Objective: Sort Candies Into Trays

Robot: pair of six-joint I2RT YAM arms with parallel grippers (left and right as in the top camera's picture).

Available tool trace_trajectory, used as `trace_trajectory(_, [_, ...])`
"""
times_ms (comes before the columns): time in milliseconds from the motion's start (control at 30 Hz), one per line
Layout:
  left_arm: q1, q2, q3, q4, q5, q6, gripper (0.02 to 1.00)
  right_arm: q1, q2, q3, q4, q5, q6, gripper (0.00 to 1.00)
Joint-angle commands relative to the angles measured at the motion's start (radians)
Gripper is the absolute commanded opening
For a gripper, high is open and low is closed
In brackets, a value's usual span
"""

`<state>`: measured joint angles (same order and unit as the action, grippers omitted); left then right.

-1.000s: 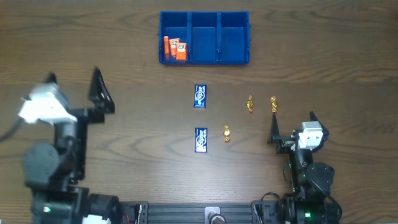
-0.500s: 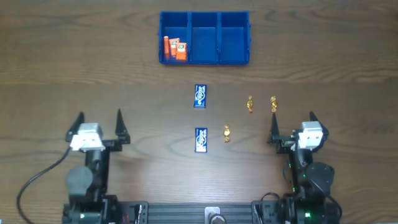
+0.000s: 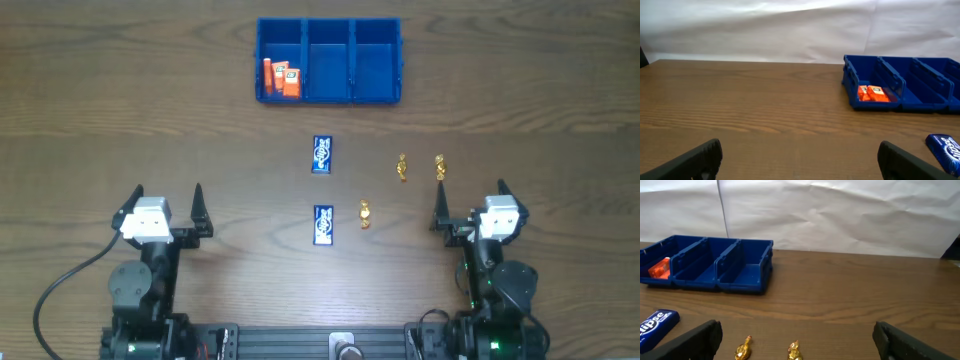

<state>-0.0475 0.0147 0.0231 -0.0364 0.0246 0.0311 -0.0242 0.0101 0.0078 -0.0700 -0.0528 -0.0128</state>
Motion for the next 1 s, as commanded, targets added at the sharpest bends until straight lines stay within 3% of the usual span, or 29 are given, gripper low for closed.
trace_trajectory(33, [0.002,-0.006,-0.018,-0.042,-0.005,0.014,0.998,-0.005,-0.007,0.0,-0.008,-0.002,-0.015,1.0])
trace_trajectory(200, [0.002,-0.006,-0.018,-0.042,-0.005,0.014,0.996,-0.005,-0.007,0.0,-0.007,-0.002,-0.015,1.0])
trace_trajectory(433, [0.002,-0.006,-0.018,-0.042,-0.005,0.014,0.998,-0.004,-0.007,0.0,0.087,-0.09,-0.006,1.0])
trace_trajectory(567, [0.002,-0.006,-0.018,-0.042,-0.005,0.014,0.998,-0.003,0.027,0.029,0.24,-0.188,0.359,1.0])
trace_trajectory(633, [0.002,-0.006,-0.018,-0.042,-0.005,0.014,0.998,-0.003,0.124,0.14,0.245,-0.336,0.41,0.998])
trace_trajectory(700, [0.002,-0.006,-0.018,-0.042,-0.005,0.014,0.996,-0.003,0.233,0.265,0.199,-0.442,0.409,0.998])
trace_trajectory(800, [0.002,-0.006,-0.018,-0.042,-0.005,0.014,0.998,-0.003,0.427,0.5,0.019,-0.53,0.396,0.998])
trace_trajectory(867, [0.002,-0.006,-0.018,-0.042,-0.005,0.014,0.998,0.003,0.575,0.682,-0.14,-0.596,0.33,0.998])
trace_trajectory(1000, [0.002,-0.006,-0.018,-0.042,-0.005,0.014,0.998,0.084,0.826,0.969,-0.419,-0.595,0.266,0.998])
